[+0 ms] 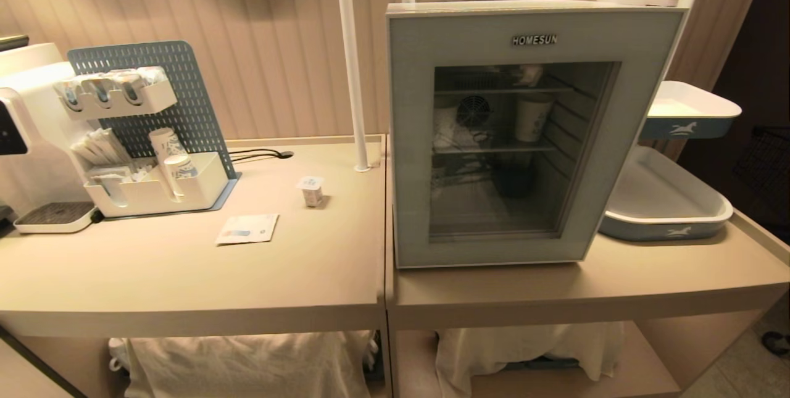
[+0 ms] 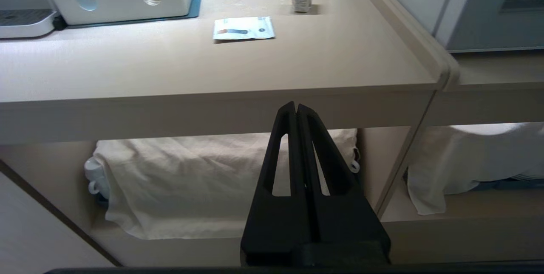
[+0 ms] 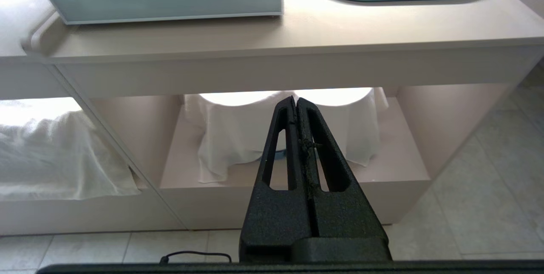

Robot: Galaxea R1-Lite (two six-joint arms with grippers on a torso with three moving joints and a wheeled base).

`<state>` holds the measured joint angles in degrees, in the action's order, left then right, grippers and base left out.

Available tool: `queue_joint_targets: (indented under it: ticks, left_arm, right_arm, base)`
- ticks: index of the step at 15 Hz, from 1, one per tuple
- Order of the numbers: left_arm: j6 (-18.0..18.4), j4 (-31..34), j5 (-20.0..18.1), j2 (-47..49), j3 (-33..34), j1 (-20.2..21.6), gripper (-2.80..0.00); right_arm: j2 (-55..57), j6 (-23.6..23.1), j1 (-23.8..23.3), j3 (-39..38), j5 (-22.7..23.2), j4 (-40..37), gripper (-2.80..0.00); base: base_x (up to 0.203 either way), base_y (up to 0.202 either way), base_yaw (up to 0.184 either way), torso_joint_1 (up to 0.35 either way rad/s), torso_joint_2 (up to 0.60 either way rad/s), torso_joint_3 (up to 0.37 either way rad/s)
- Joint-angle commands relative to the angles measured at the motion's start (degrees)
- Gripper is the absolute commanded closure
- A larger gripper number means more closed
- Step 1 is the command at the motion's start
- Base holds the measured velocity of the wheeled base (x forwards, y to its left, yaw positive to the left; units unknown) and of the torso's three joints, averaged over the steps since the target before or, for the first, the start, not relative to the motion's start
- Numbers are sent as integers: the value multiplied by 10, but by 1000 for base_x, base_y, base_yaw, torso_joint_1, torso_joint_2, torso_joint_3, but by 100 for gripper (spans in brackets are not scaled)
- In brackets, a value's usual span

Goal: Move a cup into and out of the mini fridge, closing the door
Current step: Open the freezer door

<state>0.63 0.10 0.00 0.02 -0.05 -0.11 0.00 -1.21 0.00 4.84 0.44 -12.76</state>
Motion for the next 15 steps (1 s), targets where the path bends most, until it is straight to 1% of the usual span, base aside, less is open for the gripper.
queue_joint_targets:
  ticks: [1, 9, 15]
  left_arm:
    - [0, 0, 0, 0, 0, 0, 0]
    - [-2, 1, 1, 0, 0, 0, 0]
    - [-2, 0, 0, 0, 0, 0, 0]
  right_arm:
    - [1, 0, 0, 0, 0, -1, 0]
    - [0, 0, 0, 0, 0, -1, 0]
    - [1, 0, 0, 0, 0, -1, 0]
  base:
    - [0, -192, 1, 5, -2, 4]
    - [0, -186, -1, 2, 0, 4]
    - [0, -11, 0, 0, 0, 1]
